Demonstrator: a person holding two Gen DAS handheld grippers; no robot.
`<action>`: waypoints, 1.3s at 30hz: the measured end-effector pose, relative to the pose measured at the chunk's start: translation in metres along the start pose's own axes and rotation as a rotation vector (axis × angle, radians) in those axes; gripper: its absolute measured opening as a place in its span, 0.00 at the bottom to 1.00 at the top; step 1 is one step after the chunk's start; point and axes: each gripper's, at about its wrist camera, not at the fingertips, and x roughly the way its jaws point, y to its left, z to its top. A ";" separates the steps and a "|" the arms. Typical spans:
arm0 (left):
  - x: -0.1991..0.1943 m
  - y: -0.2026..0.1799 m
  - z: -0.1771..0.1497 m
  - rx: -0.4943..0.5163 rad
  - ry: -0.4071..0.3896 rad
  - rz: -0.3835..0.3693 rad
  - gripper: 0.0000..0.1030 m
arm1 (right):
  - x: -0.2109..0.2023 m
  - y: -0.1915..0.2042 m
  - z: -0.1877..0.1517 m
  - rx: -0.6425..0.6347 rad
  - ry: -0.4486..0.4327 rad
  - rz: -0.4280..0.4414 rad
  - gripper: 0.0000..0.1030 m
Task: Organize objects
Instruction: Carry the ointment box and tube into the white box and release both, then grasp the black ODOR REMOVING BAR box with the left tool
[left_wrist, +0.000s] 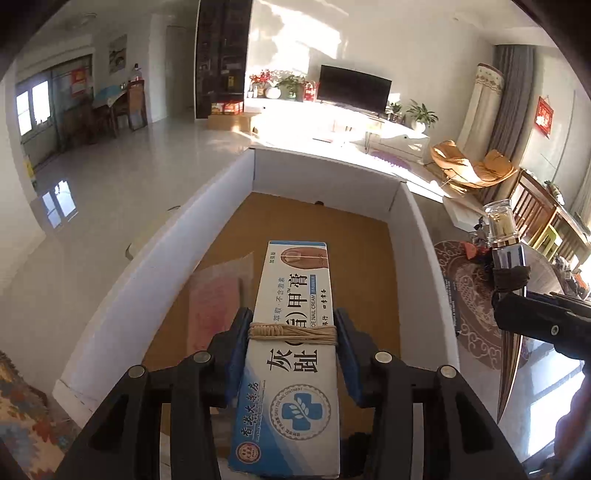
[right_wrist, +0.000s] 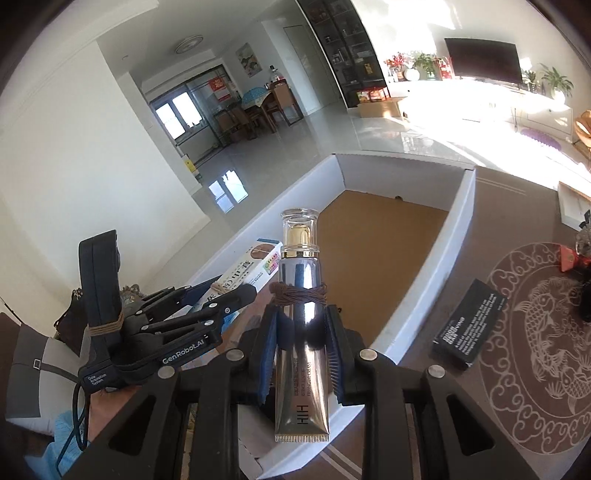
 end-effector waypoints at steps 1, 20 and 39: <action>0.012 0.009 -0.001 -0.008 0.034 0.035 0.57 | 0.017 0.007 -0.001 -0.008 0.021 -0.003 0.27; -0.027 -0.092 -0.065 0.129 -0.044 -0.118 0.84 | -0.081 -0.210 -0.150 0.001 0.045 -0.596 0.85; 0.129 -0.287 -0.020 0.377 0.089 0.001 0.96 | -0.128 -0.273 -0.207 0.187 0.027 -0.668 0.92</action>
